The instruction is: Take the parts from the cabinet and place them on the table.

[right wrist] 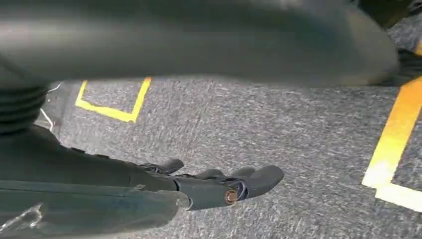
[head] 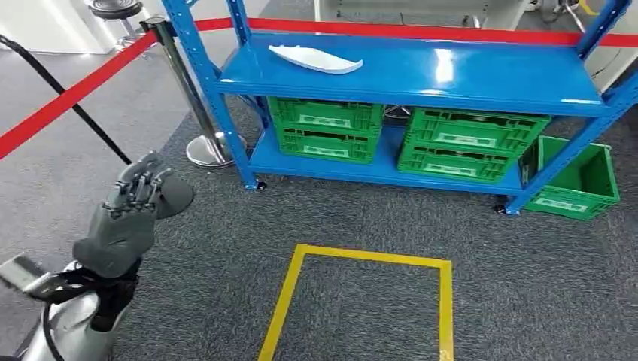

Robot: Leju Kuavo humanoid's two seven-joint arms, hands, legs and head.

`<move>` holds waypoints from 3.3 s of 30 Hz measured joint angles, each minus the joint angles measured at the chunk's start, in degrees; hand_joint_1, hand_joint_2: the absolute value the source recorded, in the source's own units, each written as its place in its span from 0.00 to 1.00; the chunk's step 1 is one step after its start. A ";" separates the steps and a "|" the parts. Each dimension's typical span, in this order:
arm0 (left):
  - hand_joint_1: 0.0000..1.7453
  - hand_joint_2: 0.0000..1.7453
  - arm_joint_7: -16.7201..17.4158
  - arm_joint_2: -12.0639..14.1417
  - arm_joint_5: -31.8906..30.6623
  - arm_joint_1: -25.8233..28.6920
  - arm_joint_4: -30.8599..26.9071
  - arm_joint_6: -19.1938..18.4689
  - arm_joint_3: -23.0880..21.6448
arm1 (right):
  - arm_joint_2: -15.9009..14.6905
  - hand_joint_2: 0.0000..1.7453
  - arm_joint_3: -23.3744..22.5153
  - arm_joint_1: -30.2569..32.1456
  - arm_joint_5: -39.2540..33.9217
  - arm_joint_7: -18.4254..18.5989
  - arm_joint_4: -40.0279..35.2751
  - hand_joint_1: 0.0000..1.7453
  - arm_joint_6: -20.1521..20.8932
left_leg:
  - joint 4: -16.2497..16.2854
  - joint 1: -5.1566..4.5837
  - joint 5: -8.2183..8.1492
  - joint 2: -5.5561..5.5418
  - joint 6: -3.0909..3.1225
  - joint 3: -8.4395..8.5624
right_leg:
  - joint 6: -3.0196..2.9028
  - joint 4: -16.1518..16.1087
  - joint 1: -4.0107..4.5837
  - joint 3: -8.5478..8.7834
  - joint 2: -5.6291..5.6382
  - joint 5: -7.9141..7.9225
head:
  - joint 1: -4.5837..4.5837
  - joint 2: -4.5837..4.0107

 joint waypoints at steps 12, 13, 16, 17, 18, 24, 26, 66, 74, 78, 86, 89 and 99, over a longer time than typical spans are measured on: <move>0.00 0.00 -2.95 1.70 2.84 -0.09 -13.25 0.79 -11.07 | 0.72 0.00 -5.27 -1.10 6.67 -1.05 1.29 0.00 1.14 | -0.32 0.22 0.39 -0.72 0.98 0.19 | 1.98 10.43 -0.37 -5.01 -0.30 -3.35 | 0.77 0.00; 0.00 0.00 -3.10 1.81 3.17 -0.20 -14.28 0.85 -12.30 | 0.74 0.00 -5.68 -1.25 7.34 -1.16 1.38 0.00 1.23 | -0.29 0.27 0.30 -0.79 0.84 0.38 | 1.97 4.92 -0.44 -2.07 -0.29 -0.85 | 0.81 0.00; 0.00 0.00 -3.48 2.38 4.20 -0.56 -16.71 1.03 -14.62 | 1.16 0.00 -6.74 -1.98 9.18 -1.38 1.84 0.00 1.51 | -0.01 -0.17 0.26 -0.97 -0.16 0.14 | 1.16 -0.63 -0.39 0.64 0.17 0.05 | 0.66 0.00; 0.00 0.00 -3.52 2.54 4.41 -0.63 -17.23 1.03 -15.10 | 1.22 0.00 -6.93 -1.98 9.45 -1.38 1.92 0.00 1.53 | -0.26 -0.09 0.44 -0.98 -0.42 0.20 | 0.81 -0.60 -0.21 0.58 0.17 0.09 | 0.72 0.00; 0.00 0.00 -3.56 2.73 4.63 -0.62 -17.62 1.03 -15.51 | 1.25 0.00 -7.13 -2.00 9.60 -1.38 2.03 0.00 1.53 | -0.49 0.06 0.59 -0.99 -0.68 0.29 | 0.44 -0.60 -0.05 0.55 0.17 0.14 | 0.72 0.00; 0.00 0.00 -3.72 3.72 4.81 -0.83 -19.07 1.18 -16.61 | 1.38 0.00 -8.02 -2.23 9.80 -1.46 2.16 0.00 1.53 | 16.79 0.19 -8.36 -0.70 -1.81 -7.81 | -0.89 -0.91 -0.29 0.30 -0.26 0.50 | 0.22 0.00; 0.00 0.00 -3.72 4.00 4.81 -0.82 -19.11 1.31 -16.91 | 1.38 0.00 -8.24 -2.23 9.84 -1.44 2.25 0.00 1.53 | 16.87 0.18 -6.76 -0.70 -1.64 -8.05 | -0.89 -0.90 -0.26 0.31 -0.35 0.50 | 0.22 0.00; 0.00 0.00 -3.72 5.18 6.45 -0.85 -20.58 0.13 -18.49 | 1.97 0.00 -9.14 -2.51 10.50 -1.27 2.69 0.00 1.53 | -0.93 0.19 0.34 -0.33 0.66 0.72 | 1.64 -0.25 -0.20 -0.32 -0.22 -0.04 | 0.09 0.00; 0.00 0.00 -3.72 5.11 6.86 -0.85 -20.60 -0.22 -18.51 | 2.03 0.00 -9.18 -2.43 10.63 -1.09 2.71 0.00 1.49 | -0.84 0.18 -0.03 -0.61 0.96 1.19 | 1.99 4.45 -0.32 -2.55 -0.18 -0.04 | 0.50 0.00; 0.00 0.00 -3.72 5.07 7.04 -0.92 -20.60 -0.41 -18.60 | 2.12 0.00 -9.18 -2.56 10.65 -0.98 2.71 0.00 1.47 | -0.74 -0.22 -0.13 -0.76 -0.21 1.13 | 0.86 -1.13 -0.10 0.22 0.13 0.92 | 0.42 0.00; 0.00 0.00 -3.72 5.09 7.41 -0.92 -20.66 -0.48 -18.66 | 2.08 0.00 -9.31 -2.49 10.74 -0.94 2.71 0.00 1.27 | 17.89 0.15 -8.75 -0.59 -1.70 -8.03 | -0.77 -1.43 -0.25 0.14 -0.18 1.12 | 0.09 0.00; 0.00 0.00 -3.72 5.09 7.45 -0.91 -20.69 -0.55 -18.66 | 2.10 0.00 -9.31 -2.49 10.74 -0.92 2.71 0.00 1.33 | 8.18 0.20 -2.08 -0.54 -1.48 -3.55 | -0.68 -1.42 -0.36 0.29 -0.17 1.09 | 0.09 0.00; 0.00 0.00 -3.72 5.03 7.50 -1.03 -20.84 -0.81 -18.68 | 2.12 0.00 -9.33 -2.48 10.71 -0.92 2.71 0.00 1.36 | -1.00 0.14 -0.07 -0.31 1.27 1.02 | 2.16 9.70 -0.24 -5.05 -0.05 -5.12 | 0.48 0.00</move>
